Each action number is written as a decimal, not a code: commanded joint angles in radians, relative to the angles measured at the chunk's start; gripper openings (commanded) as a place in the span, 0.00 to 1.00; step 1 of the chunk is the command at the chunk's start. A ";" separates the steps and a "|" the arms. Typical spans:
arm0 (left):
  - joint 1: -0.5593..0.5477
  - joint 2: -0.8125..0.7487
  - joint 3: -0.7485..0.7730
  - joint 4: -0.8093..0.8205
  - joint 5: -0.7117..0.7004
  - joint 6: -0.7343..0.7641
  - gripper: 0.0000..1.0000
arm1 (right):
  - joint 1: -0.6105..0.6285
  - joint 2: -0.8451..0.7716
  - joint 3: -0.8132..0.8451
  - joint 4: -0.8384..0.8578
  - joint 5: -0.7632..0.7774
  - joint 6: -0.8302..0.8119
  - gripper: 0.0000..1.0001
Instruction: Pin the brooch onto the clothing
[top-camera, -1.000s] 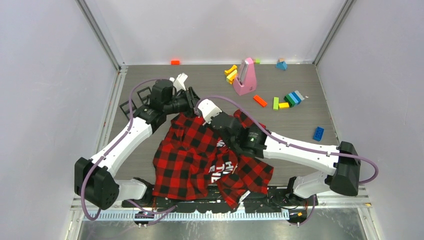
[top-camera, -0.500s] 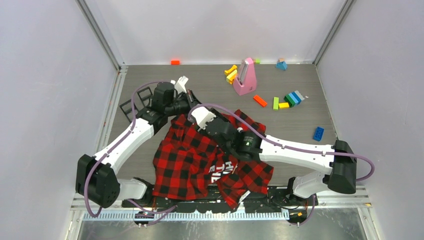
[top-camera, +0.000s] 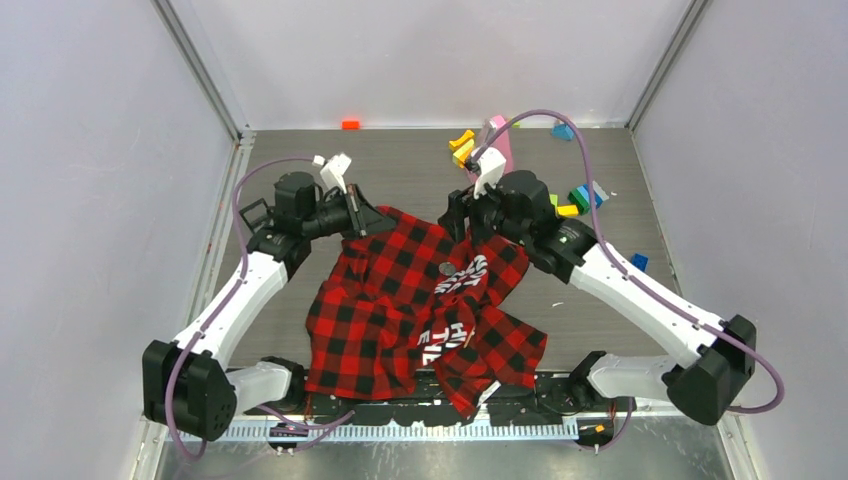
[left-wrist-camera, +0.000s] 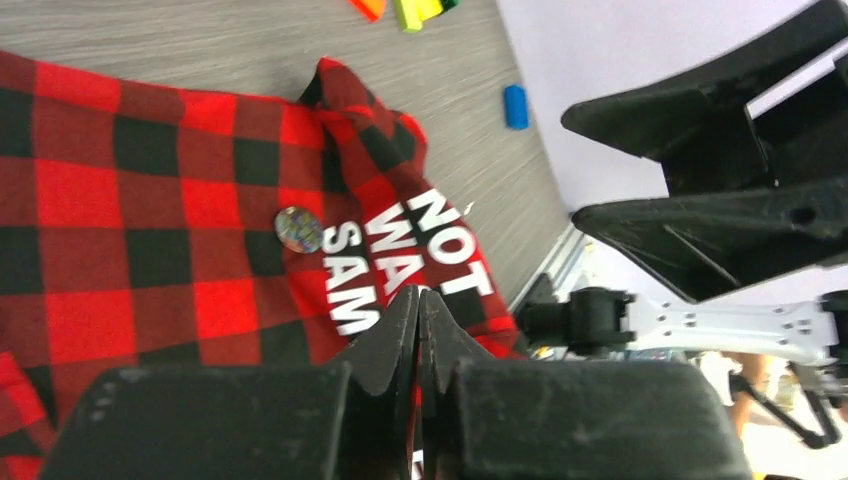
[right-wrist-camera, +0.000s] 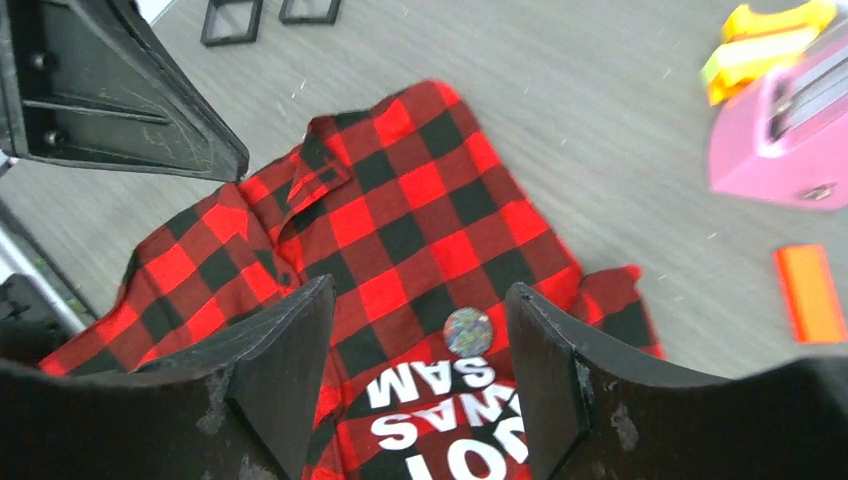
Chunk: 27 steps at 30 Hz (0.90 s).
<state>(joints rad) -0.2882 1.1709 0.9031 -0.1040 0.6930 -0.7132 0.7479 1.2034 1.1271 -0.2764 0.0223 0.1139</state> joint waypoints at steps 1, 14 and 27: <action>-0.034 -0.021 0.002 -0.110 -0.095 0.199 0.06 | -0.042 0.077 -0.038 -0.049 -0.185 0.155 0.68; -0.308 0.124 -0.125 0.025 -0.337 0.247 0.30 | -0.044 0.176 -0.244 -0.299 -0.069 0.414 0.46; -0.505 0.338 -0.142 0.225 -0.492 0.218 0.39 | -0.053 0.198 -0.367 -0.349 0.189 0.594 0.42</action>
<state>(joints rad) -0.7830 1.4815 0.7685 -0.0025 0.2729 -0.4610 0.7029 1.4117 0.7490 -0.6102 0.1162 0.6586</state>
